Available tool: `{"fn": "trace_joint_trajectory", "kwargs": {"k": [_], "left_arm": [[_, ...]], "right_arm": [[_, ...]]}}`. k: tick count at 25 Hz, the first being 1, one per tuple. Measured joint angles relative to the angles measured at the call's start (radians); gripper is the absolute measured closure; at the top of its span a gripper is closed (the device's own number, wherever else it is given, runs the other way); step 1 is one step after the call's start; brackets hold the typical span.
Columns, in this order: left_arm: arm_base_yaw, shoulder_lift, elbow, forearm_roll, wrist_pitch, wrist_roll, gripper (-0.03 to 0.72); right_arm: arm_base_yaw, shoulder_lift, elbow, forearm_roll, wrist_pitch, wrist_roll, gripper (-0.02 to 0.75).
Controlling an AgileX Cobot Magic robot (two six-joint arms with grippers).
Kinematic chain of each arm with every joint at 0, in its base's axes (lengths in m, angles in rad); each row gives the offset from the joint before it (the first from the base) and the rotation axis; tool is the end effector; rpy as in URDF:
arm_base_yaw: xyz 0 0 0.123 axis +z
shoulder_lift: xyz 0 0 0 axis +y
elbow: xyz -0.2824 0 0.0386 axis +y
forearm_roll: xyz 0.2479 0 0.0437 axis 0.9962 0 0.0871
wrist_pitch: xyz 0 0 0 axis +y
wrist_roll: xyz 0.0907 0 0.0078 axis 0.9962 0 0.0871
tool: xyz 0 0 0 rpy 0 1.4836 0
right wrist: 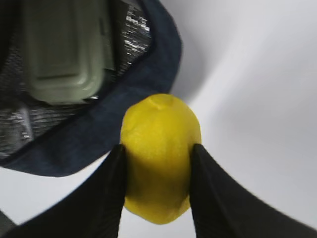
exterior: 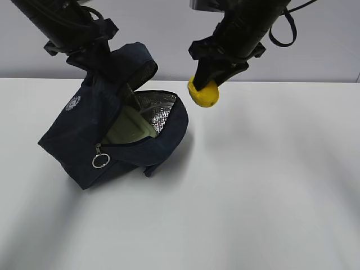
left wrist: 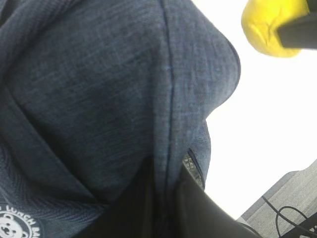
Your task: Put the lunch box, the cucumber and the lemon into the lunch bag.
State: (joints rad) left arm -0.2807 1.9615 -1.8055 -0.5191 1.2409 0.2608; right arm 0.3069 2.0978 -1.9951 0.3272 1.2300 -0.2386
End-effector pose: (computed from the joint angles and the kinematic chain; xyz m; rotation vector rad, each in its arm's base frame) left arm 0.3908 -0.1572 0.2974 0.6047 2.7328 -0.7373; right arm 0.4259 0.1639 0.2840 -0.6721 2.7098 0.4748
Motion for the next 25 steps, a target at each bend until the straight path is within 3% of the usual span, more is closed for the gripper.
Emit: {"fn": "trace_joint_trajectory", "kwargs": {"k": [10,19,25], "left_arm": [[0.0,0.002,0.0,-0.022,0.0,0.0,0.677],[0.0,0.002,0.0,-0.028,0.0,0.001,0.677],[0.0,0.002,0.0,-0.032,0.0,0.002,0.677]], "right_arm": [[0.0,0.031,0.0,0.284,0.0,-0.104,0.451],[0.032,0.113,0.002,0.347,-0.035,-0.144,0.451],[0.034,0.142,0.002,0.458,-0.088,-0.185,0.451]]}}
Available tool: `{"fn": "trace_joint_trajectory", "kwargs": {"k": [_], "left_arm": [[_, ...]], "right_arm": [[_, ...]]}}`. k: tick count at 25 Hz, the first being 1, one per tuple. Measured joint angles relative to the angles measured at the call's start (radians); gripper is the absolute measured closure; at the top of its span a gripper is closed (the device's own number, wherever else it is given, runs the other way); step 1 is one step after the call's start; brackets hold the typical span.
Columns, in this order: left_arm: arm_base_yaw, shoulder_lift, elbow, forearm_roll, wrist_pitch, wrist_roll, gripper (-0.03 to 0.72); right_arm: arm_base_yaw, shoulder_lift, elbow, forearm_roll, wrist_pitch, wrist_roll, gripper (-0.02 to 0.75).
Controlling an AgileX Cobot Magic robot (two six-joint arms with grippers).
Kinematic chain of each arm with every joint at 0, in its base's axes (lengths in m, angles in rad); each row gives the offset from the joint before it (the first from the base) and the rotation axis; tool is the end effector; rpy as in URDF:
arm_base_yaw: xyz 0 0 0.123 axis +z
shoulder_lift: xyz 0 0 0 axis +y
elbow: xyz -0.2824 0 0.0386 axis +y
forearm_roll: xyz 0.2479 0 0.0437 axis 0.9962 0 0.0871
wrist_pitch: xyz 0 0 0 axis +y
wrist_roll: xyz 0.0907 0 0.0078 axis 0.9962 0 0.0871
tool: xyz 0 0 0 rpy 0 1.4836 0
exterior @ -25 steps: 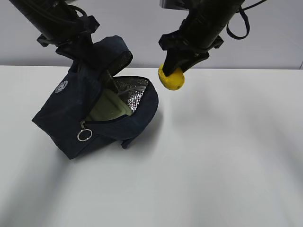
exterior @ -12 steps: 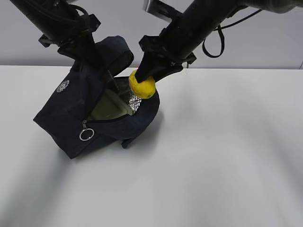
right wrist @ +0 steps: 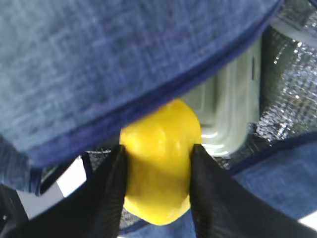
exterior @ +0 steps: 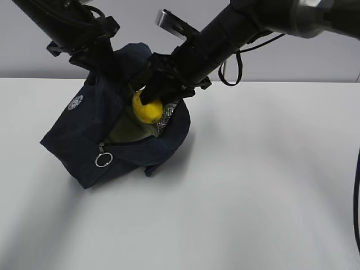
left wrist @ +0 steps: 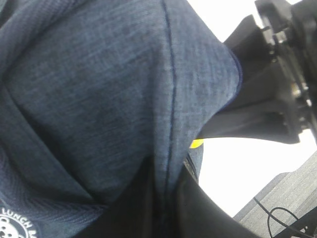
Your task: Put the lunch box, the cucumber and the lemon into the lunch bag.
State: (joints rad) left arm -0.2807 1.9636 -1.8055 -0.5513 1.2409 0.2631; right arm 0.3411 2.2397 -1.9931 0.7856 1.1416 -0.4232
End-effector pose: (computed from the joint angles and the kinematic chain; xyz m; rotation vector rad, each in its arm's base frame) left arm 0.3906 -0.1596 0.2979 0.5957 2.7254 -0.7817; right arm 0.4370 0.2173 0.2387 -0.6890 2.5749 1.0432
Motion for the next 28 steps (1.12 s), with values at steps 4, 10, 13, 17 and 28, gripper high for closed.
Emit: {"fn": "trace_joint_trajectory", "kwargs": {"k": [4,10,13,17,28], "left_arm": [[0.0,0.0,0.0,0.0,-0.002,0.0,0.677],[0.0,0.0,0.0,0.0,-0.002,0.001,0.677],[0.0,0.0,0.0,0.0,-0.002,0.001,0.677],[0.0,0.0,0.0,-0.002,-0.002,0.001,0.677],[0.0,0.0,0.0,-0.004,-0.002,0.001,0.677]], "right_arm": [[0.0,0.03,0.0,0.061,-0.022,-0.013,0.447],[0.0,0.052,0.002,0.096,-0.05,-0.039,0.412],[0.0,0.052,0.002,0.1,-0.05,-0.047,0.402],[0.0,0.052,0.002,0.108,-0.05,-0.061,0.375],[-0.009,0.052,0.002,0.114,-0.019,-0.05,0.335]]}}
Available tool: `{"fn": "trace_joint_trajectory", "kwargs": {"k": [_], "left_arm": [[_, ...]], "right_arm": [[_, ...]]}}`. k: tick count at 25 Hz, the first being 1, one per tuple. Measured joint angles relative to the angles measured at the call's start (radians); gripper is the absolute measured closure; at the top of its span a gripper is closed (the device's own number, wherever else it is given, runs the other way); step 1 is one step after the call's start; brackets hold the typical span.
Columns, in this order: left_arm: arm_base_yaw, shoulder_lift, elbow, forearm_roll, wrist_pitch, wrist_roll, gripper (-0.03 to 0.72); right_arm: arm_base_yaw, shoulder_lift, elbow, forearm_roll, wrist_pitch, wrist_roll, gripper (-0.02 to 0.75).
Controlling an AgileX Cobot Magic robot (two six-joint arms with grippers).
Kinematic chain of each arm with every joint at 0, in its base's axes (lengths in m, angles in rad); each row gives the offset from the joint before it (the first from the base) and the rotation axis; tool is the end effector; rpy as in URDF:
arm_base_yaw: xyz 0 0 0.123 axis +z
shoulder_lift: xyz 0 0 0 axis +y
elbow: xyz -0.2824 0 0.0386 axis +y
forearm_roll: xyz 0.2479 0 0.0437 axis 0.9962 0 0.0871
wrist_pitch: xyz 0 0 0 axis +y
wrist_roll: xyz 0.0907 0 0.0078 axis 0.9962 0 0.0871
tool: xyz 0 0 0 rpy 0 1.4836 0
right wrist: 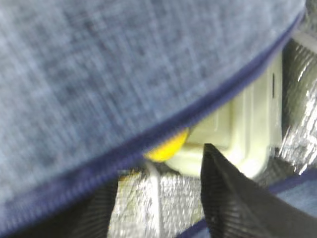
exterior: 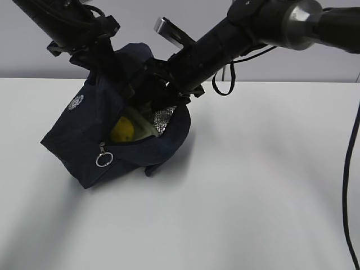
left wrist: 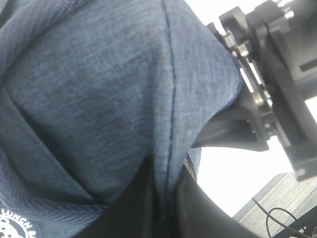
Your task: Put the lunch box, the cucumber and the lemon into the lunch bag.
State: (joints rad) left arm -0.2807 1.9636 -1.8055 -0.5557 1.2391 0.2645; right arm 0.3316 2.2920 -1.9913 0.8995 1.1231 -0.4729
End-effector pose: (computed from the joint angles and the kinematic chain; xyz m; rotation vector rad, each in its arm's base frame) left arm 0.3907 -0.1599 0.2982 0.5948 2.7220 -0.7870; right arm 0.4450 0.2212 0.2197 -0.6386 2.5460 1.1675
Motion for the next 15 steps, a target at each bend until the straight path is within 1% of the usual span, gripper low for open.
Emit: {"fn": "trace_joint_trajectory", "kwargs": {"k": [3,5,8,12,15], "left_arm": [[0.001,0.0,0.0,0.0,0.0,0.001,0.677],[0.001,0.0,0.0,0.0,0.0,0.001,0.677],[0.001,0.0,0.0,0.0,0.0,0.003,0.677],[0.001,0.0,0.0,0.0,0.0,0.006,0.677],[0.001,0.0,0.0,0.0,0.0,0.01,0.677]], "right_arm": [[-0.017,0.0,0.0,-0.034,0.043,0.019,0.337],[-0.035,-0.013,0.0,-0.077,0.058,0.033,0.347],[-0.057,-0.039,0.001,-0.101,0.077,0.042,0.35],[-0.062,-0.07,0.007,-0.16,0.091,0.067,0.351],[-0.062,-0.092,0.05,-0.213,0.088,0.08,0.352]]}}
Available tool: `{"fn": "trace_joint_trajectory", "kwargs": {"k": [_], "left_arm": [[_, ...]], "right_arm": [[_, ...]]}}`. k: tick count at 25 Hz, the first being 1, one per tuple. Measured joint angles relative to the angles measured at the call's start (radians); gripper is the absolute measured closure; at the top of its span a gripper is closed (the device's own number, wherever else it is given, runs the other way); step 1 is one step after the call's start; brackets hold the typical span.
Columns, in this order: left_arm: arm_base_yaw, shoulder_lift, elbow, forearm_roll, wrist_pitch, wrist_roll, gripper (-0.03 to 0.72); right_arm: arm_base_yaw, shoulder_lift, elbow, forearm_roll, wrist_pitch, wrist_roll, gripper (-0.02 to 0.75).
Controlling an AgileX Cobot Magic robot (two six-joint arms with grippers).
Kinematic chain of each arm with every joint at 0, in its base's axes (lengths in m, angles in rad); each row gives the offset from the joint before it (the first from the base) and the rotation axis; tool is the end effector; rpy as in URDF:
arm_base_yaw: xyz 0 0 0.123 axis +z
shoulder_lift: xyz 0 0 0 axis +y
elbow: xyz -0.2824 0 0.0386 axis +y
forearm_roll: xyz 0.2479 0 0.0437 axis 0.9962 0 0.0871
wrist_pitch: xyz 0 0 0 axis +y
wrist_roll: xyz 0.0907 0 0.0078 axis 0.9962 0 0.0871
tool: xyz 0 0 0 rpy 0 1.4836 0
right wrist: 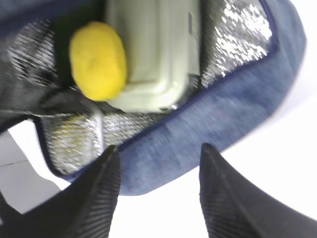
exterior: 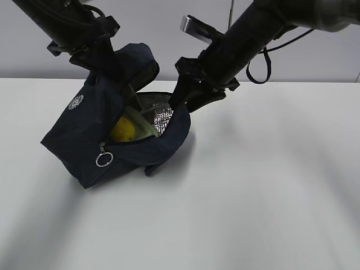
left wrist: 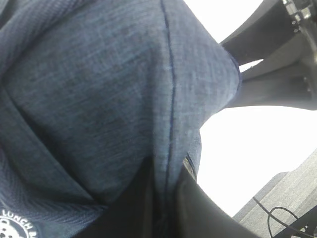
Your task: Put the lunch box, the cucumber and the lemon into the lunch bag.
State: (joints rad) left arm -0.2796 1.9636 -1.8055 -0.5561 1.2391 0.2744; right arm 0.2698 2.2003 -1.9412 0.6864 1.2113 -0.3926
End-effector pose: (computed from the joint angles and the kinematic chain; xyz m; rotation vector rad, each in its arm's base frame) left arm 0.3909 -0.1595 0.2982 0.6062 2.7170 -0.7849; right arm 0.4371 0.1769 0.2368 -0.6512 2.6933 0.9377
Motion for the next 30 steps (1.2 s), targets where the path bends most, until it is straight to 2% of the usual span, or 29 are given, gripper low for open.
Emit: {"fn": "trace_joint_trajectory", "kwargs": {"k": [4,7,9,17,20,30], "left_arm": [[0.0,0.0,0.0,0.0,0.0,0.006,0.677],[0.0,0.0,0.0,0.0,0.0,0.009,0.677],[0.0,0.0,0.0,0.0,0.0,0.01,0.677],[0.0,0.0,0.0,-0.002,0.0,0.013,0.677],[0.0,0.0,0.0,-0.002,0.0,0.017,0.677],[0.0,0.0,0.0,-0.002,0.0,0.022,0.677]], "right_arm": [[0.0,-0.043,0.122,-0.035,-0.081,0.006,0.352],[0.0,-0.077,0.237,0.008,-0.172,-0.019,0.353],[0.0,-0.091,0.315,0.093,-0.229,-0.076,0.353],[-0.006,-0.099,0.567,0.551,-0.352,-0.368,0.353],[-0.008,-0.099,0.62,0.655,-0.373,-0.444,0.353],[-0.008,-0.099,0.643,0.704,-0.389,-0.473,0.353]]}}
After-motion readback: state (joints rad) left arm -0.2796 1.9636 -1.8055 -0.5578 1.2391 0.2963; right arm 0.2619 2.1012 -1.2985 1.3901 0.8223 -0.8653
